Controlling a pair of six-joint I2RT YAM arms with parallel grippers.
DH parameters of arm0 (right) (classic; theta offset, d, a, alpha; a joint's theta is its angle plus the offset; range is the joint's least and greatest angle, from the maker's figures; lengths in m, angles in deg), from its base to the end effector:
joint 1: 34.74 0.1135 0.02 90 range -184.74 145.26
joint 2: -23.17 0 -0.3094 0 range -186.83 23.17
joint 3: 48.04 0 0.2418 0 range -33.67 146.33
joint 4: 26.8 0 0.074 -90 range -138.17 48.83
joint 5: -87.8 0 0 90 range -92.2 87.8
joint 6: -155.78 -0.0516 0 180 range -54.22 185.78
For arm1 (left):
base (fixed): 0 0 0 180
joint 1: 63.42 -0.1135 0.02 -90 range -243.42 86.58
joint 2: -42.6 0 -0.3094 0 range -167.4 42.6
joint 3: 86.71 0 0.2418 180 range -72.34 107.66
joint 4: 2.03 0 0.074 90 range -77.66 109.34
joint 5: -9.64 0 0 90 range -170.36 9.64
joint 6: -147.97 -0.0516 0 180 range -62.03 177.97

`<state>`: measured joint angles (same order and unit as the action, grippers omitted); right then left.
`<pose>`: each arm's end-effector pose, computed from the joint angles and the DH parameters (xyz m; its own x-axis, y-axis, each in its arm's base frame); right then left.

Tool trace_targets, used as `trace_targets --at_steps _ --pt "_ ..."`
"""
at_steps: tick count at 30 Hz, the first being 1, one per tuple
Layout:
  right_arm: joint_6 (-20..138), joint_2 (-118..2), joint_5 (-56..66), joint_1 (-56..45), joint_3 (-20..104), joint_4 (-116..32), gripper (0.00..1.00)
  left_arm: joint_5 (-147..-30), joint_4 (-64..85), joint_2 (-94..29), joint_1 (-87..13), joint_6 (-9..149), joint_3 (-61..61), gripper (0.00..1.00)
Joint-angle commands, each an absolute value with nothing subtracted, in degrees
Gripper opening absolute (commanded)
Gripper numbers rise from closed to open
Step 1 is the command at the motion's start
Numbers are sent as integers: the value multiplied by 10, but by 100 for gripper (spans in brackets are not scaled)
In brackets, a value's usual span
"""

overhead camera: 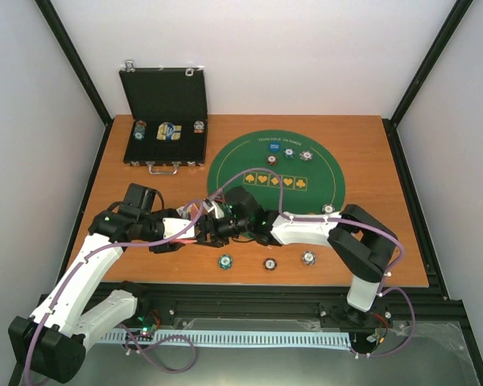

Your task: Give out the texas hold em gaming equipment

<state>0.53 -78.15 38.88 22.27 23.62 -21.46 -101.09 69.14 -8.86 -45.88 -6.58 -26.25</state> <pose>0.1859 0.3487 0.2507 -0.9642 -0.2280 -0.1357 -0.1976 0.2753 0.9409 0.1119 -0.0545 0.2852 0.0344 0.8748 -0.4833 0.9502 0.1212 0.2870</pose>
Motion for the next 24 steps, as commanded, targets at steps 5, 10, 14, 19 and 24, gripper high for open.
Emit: trace_targets --at_steps 5,10,14,19,24 --pt "-11 -827 396 228 274 -194 62 -1018 682 -82 -455 -84 -258 47" --pt "-5 -831 380 226 268 -226 59 -1019 683 -75 -455 -86 -258 47" --pt "4 -812 362 217 248 -251 58 -1017 685 -72 -455 -88 -258 47" --pt "32 -786 350 211 237 -301 57 -1018 687 -74 -455 -88 -255 46" --pt "39 -767 345 207 221 -311 54 -1018 687 -76 -455 -88 -255 46"
